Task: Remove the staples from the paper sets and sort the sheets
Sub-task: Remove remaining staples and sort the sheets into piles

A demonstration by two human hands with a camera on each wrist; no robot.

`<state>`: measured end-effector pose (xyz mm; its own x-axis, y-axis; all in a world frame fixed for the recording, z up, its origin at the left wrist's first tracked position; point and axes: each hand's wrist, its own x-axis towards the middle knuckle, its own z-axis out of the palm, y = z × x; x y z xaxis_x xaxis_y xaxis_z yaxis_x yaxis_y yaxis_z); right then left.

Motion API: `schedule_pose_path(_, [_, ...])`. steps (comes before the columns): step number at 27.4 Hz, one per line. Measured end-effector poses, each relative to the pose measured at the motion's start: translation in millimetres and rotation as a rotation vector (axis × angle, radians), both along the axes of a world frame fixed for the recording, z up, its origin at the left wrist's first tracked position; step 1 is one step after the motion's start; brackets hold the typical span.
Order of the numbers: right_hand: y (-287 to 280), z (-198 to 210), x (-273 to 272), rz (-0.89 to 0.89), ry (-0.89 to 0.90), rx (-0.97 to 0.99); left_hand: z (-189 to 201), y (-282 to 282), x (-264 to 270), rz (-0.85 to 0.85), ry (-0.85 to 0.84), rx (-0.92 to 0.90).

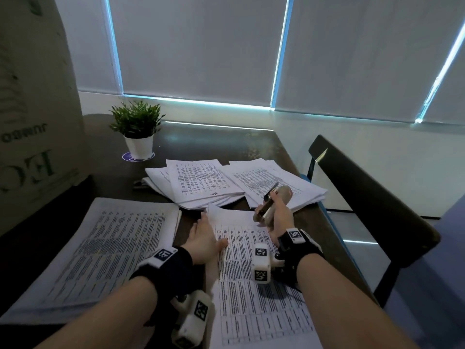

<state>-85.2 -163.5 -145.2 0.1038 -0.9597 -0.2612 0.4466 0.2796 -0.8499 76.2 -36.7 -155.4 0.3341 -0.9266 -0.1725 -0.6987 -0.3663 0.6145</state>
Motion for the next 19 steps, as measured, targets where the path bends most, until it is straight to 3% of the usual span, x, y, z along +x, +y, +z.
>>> schedule_pose_path(4, [2.2, -0.8, -0.8, 0.022, 0.064, -0.048, -4.1, 7.1, 1.6, -0.102, 0.006, -0.174])
schedule_pose_path(9, [6.6, 1.8, -1.9, 0.03, 0.112, -0.08, -7.9, 16.5, 7.5, -0.203, 0.181, -0.366])
schedule_pose_path(12, [12.4, 6.9, 1.1, 0.014, 0.097, -0.074, -9.1, 15.0, 9.1, -0.218, 0.24, -0.336])
schedule_pose_path(15, [17.5, 12.6, 3.8, 0.024, 0.1, -0.08, -4.8, 15.9, 3.8, -0.232, 0.164, -0.277])
schedule_pose_path(19, [34.4, 28.1, 15.8, 0.287, 0.291, -0.207, 0.0, 16.5, 0.1, -0.245, 0.107, -0.253])
